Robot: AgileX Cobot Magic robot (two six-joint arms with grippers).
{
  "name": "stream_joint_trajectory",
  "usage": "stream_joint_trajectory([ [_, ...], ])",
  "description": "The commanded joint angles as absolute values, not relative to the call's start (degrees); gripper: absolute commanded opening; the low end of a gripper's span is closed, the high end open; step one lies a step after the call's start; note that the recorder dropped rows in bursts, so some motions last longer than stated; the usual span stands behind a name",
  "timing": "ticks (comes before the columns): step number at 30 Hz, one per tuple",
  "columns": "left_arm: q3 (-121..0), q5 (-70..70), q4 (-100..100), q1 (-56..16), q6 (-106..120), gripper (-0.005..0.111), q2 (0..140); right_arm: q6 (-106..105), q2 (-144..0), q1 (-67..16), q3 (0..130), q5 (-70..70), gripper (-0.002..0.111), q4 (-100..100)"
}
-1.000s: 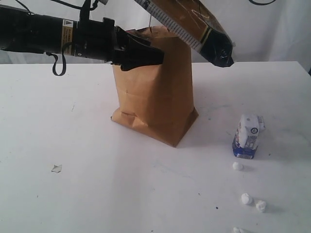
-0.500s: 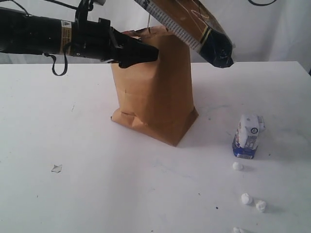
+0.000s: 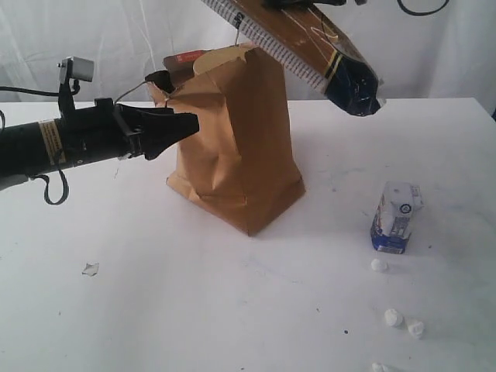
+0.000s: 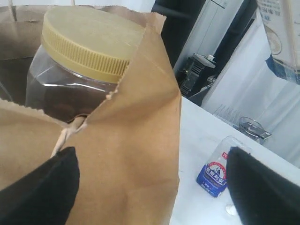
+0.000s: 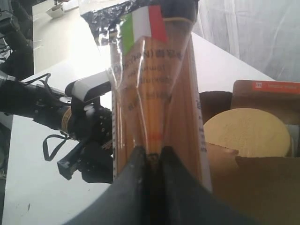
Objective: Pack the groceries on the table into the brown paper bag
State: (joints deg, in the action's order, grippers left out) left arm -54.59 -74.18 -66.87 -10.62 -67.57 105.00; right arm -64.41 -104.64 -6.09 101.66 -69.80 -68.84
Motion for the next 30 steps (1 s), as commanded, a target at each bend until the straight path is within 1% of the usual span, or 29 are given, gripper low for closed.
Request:
stream_joint_trajectory([
  [1, -53.68, -69.96, -66.72, -9.99, -68.93, 0.086, 105.27, -64.18, -103.48, -5.94, 102.72, -69.72, 0.000, -73.40],
  [9, -53.78, -69.96, -58.51, -10.12, -65.97, 0.086, 105.27, -64.18, -103.48, -5.94, 102.72, -69.72, 0.000, -73.28],
  [15, -53.78, -69.96, -35.81, -12.14, -62.08, 0.086, 105.27, -64.09, -103.48, -5.94, 102.72, -69.72, 0.000, -73.08],
  [16, -54.19, -69.96, -34.69, -12.14, -61.69, 0.086, 105.27, -64.09, -103.48, -5.94, 102.72, -69.72, 0.000, -72.83],
  [23, -58.83, -69.96, -38.80, -13.11, -63.62, 0.086, 105.27, -62.71, -103.58, -5.94, 102.72, -69.82, 0.000, -71.16],
  [26, -61.42, -69.96, -39.27, -14.55, -64.91, 0.086, 105.27, -62.71, -103.58, -5.94, 102.72, -69.82, 0.000, -71.16],
  [30, -65.34, -69.96, -46.10, -16.95, -67.75, 0.086, 105.27, -62.71, -103.58, -5.94, 102.72, -69.82, 0.000, -71.16],
])
